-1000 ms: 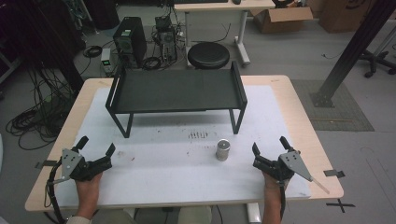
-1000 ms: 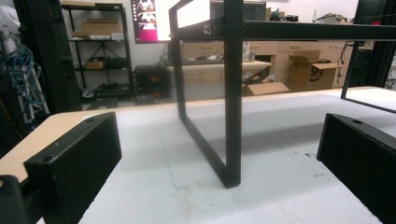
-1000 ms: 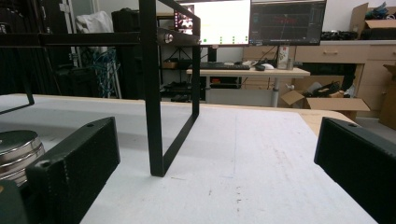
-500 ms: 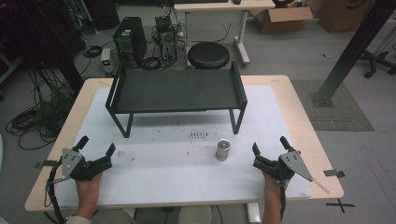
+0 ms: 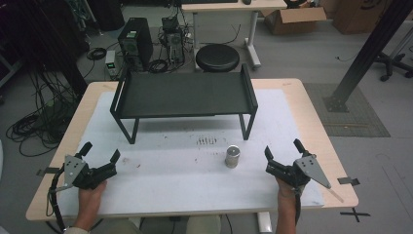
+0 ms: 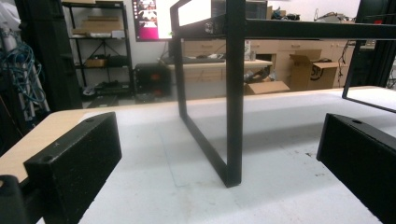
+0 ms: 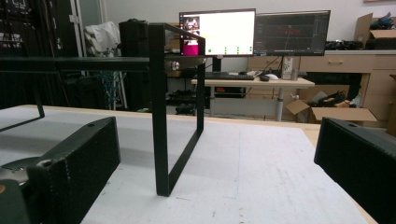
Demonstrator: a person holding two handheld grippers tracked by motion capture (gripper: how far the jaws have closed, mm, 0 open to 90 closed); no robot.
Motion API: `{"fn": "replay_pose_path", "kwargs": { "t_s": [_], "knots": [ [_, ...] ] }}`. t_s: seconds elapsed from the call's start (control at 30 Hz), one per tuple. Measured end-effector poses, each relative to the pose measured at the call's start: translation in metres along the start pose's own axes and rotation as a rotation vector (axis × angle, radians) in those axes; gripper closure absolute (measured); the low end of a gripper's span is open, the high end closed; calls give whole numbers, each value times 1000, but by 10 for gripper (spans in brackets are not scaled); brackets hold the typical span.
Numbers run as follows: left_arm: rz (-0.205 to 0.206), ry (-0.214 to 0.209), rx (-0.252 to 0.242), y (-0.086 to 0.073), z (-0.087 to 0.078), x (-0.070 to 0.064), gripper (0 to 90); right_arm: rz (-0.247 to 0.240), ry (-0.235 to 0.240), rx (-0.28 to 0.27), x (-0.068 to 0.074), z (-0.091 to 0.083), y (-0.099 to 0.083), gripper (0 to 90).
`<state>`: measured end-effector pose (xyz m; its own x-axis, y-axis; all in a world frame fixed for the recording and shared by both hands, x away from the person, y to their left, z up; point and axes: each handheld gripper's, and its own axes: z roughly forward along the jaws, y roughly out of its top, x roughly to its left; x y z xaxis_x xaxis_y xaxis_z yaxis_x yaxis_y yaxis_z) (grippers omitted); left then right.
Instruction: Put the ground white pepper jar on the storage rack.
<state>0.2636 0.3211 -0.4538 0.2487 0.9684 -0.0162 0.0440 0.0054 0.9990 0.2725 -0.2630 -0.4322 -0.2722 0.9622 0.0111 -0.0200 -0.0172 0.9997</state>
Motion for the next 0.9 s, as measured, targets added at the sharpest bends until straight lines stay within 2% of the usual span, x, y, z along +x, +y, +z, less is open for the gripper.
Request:
{"fn": "replay_pose_path", "kwargs": {
  "t_s": [0.53, 0.9],
  "knots": [
    [-1, 0, -4, 0, 0, 0, 2, 5, 47, 22, 11, -3, 11, 0],
    [-3, 0, 2, 0, 0, 0, 2, 3, 108, 42, 30, -2, 16, 0]
  ]
}}
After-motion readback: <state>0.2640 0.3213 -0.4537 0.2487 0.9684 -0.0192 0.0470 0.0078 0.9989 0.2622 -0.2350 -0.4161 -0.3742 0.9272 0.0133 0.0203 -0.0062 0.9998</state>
